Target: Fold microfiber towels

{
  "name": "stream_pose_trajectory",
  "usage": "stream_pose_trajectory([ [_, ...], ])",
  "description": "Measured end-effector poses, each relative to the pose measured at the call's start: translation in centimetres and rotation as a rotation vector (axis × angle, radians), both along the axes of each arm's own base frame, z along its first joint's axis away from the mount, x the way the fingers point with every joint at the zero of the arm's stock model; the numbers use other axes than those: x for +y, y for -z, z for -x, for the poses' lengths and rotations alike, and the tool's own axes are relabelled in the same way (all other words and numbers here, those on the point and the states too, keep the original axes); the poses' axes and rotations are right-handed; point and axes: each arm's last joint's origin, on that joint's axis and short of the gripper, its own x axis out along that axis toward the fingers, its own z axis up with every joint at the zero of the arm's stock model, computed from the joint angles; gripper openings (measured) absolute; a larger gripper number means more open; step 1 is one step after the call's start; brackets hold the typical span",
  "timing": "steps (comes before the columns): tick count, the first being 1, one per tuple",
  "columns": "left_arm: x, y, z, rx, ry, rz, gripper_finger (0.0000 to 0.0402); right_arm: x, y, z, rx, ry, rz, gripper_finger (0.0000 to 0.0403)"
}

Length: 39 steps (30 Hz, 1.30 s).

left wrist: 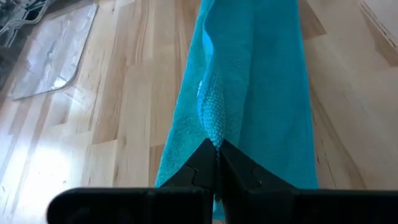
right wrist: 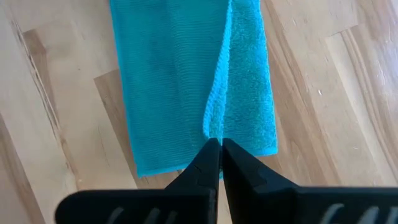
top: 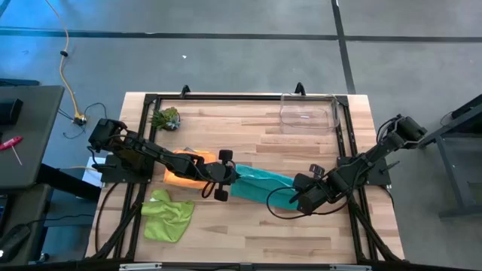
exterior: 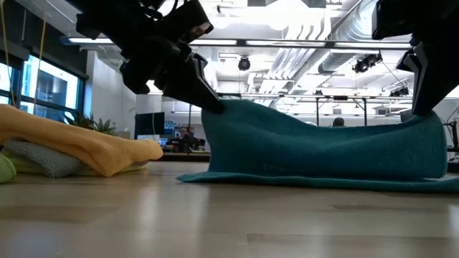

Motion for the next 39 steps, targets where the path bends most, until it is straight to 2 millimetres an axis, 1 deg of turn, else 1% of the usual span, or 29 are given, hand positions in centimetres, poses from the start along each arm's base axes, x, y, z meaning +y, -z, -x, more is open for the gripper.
stream_pose_trajectory([
  [3, 0.0, 0.0, 0.0, 0.003, 0.0, 0.0, 0.0004, 0.0, 0.0, 0.0, 0.0, 0.0, 0.0, 0.0],
  [5, 0.0, 0.0, 0.0, 0.005, 0.0, 0.001, 0.0014, 0.0, 0.0, 0.0, 0.0, 0.0, 0.0, 0.0004],
  [8, 0.0, 0.2, 0.2, 0.024, 0.001, 0.002, 0.004, 0.0, 0.0, -0.1, -0.004, 0.01, -0.007, 0.0028],
  [10, 0.0, 0.3, 0.2, 0.041, 0.019, 0.017, 0.0061, 0.0, 0.0, -0.3, -0.01, 0.036, -0.053, 0.0057],
  [13, -0.2, 0.4, 0.3, 0.057, 0.048, 0.068, 0.0094, 0.1, -0.1, -0.7, -0.03, 0.061, -0.104, 0.0113],
  [18, -0.4, 0.6, 0.5, 0.089, 0.097, 0.113, 0.0144, 0.0, -0.9, -0.6, -0.063, 0.042, -0.148, 0.0207],
  [20, -0.3, 0.0, 0.7, 0.118, 0.111, 0.103, 0.0159, -0.3, -1.7, -0.1, -0.071, 0.037, -0.175, 0.0235],
  [22, 0.3, -1.4, 0.6, 0.092, 0.111, 0.084, 0.0171, -0.9, -2.6, 0.7, -0.083, 0.068, -0.176, 0.0252],
  [24, 1.3, -2.4, 0.5, 0.044, 0.086, 0.084, 0.0179, -1.7, -3.4, 1.6, -0.113, 0.124, -0.143, 0.026],
  [27, 3.2, -3.4, 0.2, -0.046, 0.042, 0.106, 0.0183, -2.9, -4.7, 2.9, -0.188, 0.209, -0.102, 0.0263],
  [30, 5.1, -4.1, -0.2, -0.143, -0.015, 0.206, 0.0182, -3.8, -5.9, 3.6, -0.287, 0.265, -0.086, 0.0264],
  [34, 7.2, -4.8, -0.5, -0.272, -0.106, 0.324, 0.0182, -4.5, -6.7, 4.1, -0.389, 0.308, -0.019, 0.0264],
  [39, 8.5, -5.1, -0.5, -0.32, -0.151, 0.387, 0.0182, -4.5, -6.8, 4.0, -0.418, 0.332, -0.017, 0.0264],
])
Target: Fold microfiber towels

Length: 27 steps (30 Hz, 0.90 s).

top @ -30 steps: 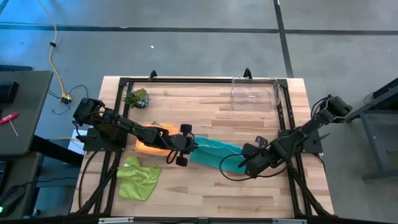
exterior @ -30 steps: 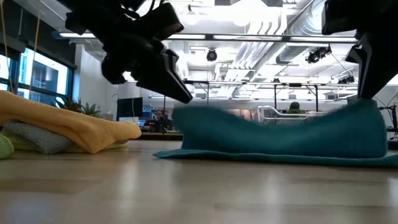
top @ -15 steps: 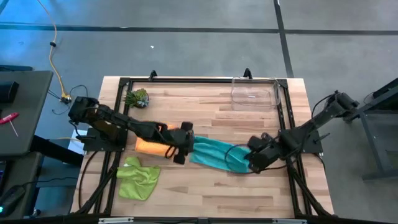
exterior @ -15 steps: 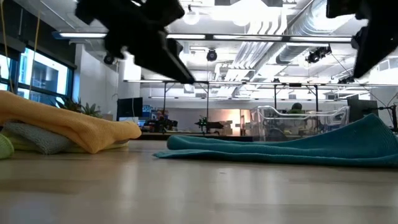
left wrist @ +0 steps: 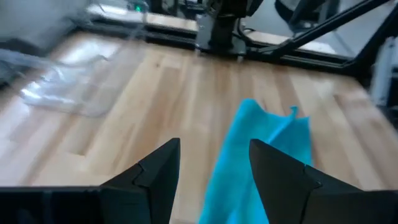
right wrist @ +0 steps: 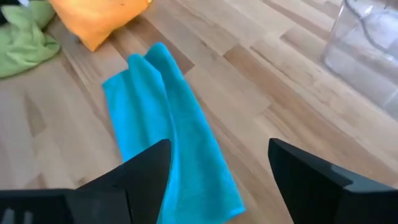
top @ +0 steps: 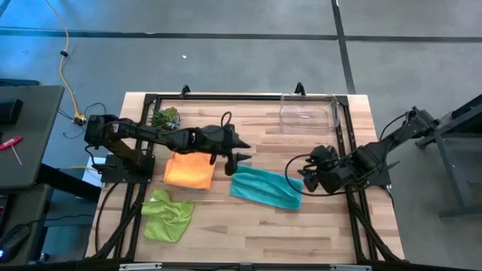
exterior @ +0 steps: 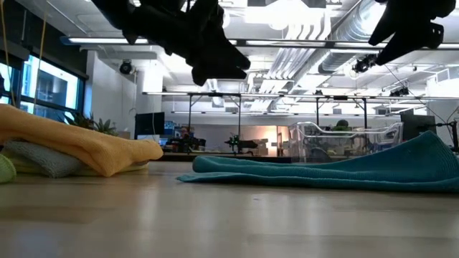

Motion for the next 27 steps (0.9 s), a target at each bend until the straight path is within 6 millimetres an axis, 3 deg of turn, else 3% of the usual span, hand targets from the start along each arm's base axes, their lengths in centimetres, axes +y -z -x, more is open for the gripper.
stream_pose_trajectory([
  [5, 0.3, -0.1, 0.1, -0.012, 0.016, 0.059, 0.0182, -0.3, 0.0, -0.2, -0.011, 0.037, -0.025, 0.0264],
  [8, 0.7, 0.1, 0.1, 0.0, -0.083, 0.001, 0.0182, -0.9, 0.5, -0.6, -0.042, 0.107, 0.022, 0.0263],
  [12, 0.7, 0.3, 0.1, -0.003, -0.177, 0.079, 0.0181, -1.3, 1.4, -1.6, -0.133, 0.185, 0.05, 0.0243],
  [16, 0.3, 1.0, 0.5, 0.106, -0.138, -0.005, 0.0151, -1.7, 3.2, -2.7, -0.143, 0.185, 0.046, 0.0181],
  [21, 0.2, 2.3, 1.2, 0.249, -0.144, -0.001, 0.0028, -2.1, 6.8, -4.3, -0.152, 0.131, -0.082, 0.0029],
  [27, -0.4, 4.4, 0.1, 0.277, -0.115, 0.065, 0.0002, -3.2, 10.4, -5.6, -0.109, 0.092, -0.141, 0.0006],
])
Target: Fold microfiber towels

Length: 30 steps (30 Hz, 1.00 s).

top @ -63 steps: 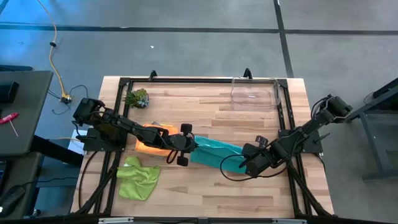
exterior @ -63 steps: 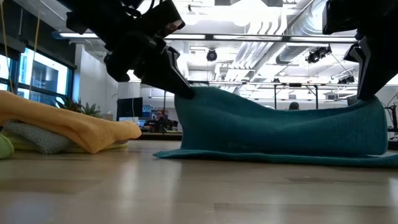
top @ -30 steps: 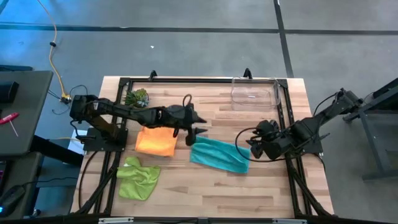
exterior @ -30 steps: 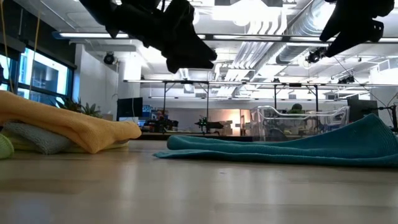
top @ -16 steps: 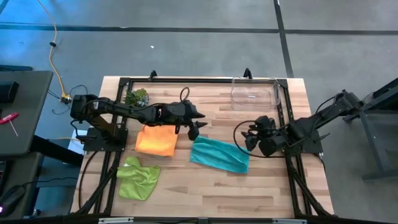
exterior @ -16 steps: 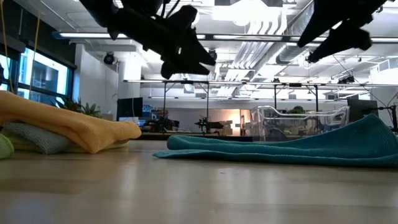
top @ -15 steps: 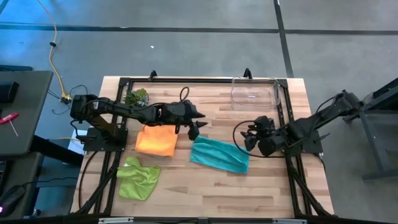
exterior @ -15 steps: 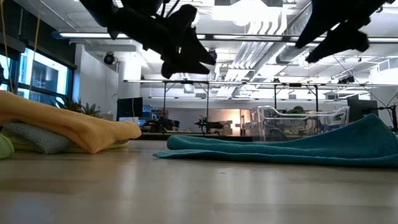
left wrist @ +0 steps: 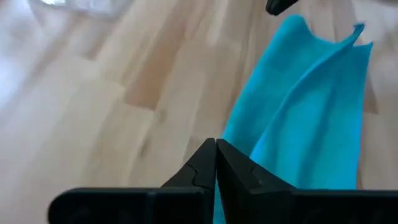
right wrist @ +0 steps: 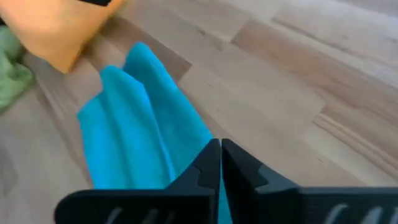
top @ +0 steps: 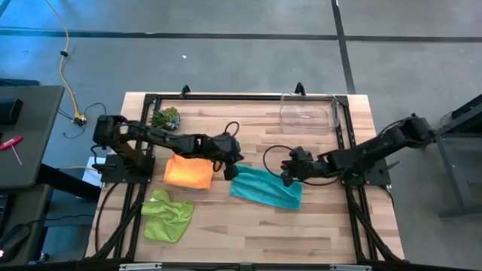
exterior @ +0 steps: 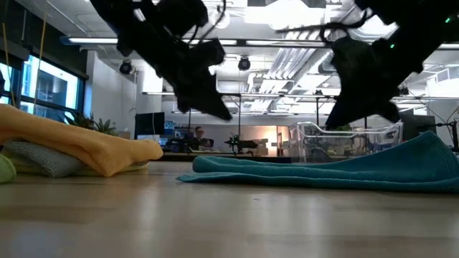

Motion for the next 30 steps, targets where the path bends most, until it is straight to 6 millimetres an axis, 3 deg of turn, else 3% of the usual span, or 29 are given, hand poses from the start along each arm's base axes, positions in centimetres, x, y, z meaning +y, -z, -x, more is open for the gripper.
stream_pose_trajectory([
  [6, -1.1, 2.2, -1.6, -0.004, 0.016, 0.06, 0.0, -0.6, 1.6, -2.3, 0.02, -0.174, -0.044, 0.0001],
  [12, -1.2, 3.5, -3.0, 0.03, 0.034, 0.056, 0.0, -1.0, 2.8, -3.4, 0.059, -0.224, -0.05, 0.0],
  [21, -1.5, 5.8, -2.9, 0.14, 0.053, 0.082, 0.0, -0.8, 4.3, -3.6, 0.122, -0.246, -0.059, 0.0],
  [30, -2.4, 6.0, -2.7, 0.18, 0.147, 0.093, 0.0, -1.0, 5.1, -3.5, 0.173, -0.228, -0.057, 0.0],
])
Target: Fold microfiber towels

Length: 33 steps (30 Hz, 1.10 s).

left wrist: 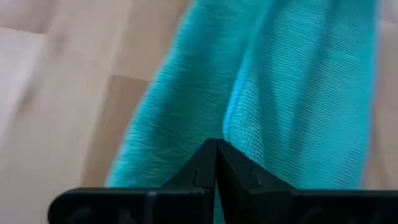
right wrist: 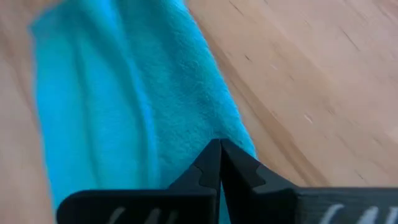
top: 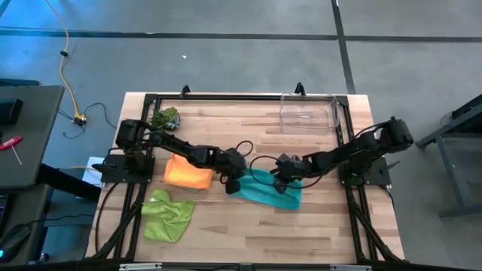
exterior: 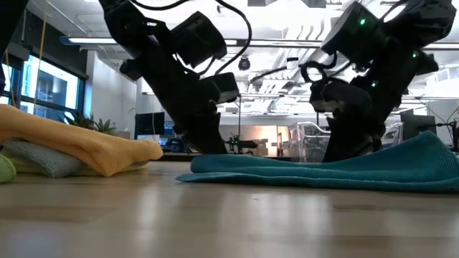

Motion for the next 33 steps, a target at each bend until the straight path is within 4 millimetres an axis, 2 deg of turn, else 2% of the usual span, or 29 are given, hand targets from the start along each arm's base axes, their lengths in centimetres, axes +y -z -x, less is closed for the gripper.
stream_pose_trajectory([
  [5, -0.7, -0.1, 0.0, -0.008, 0.089, 0.045, 0.0, 0.0, 0.6, -0.3, 0.006, 0.047, -0.025, 0.0],
  [16, -3.6, -3.0, 0.4, -0.073, 0.26, 0.188, 0.0, -1.0, 0.7, -0.4, 0.01, 0.075, 0.011, 0.0],
  [20, -4.3, -4.2, 0.9, -0.083, 0.249, 0.136, 0.0, -1.4, 0.7, -0.5, 0.004, 0.08, 0.019, 0.0],
  [27, -2.6, -6.9, 1.7, -0.123, 0.078, -0.12, 0.0, -1.5, 0.7, -0.6, 0.001, 0.054, 0.005, 0.0],
  [33, -0.2, -6.8, 2.1, -0.09, 0.025, -0.156, 0.0, -1.5, 0.7, -0.6, 0.001, 0.052, 0.002, 0.0],
])
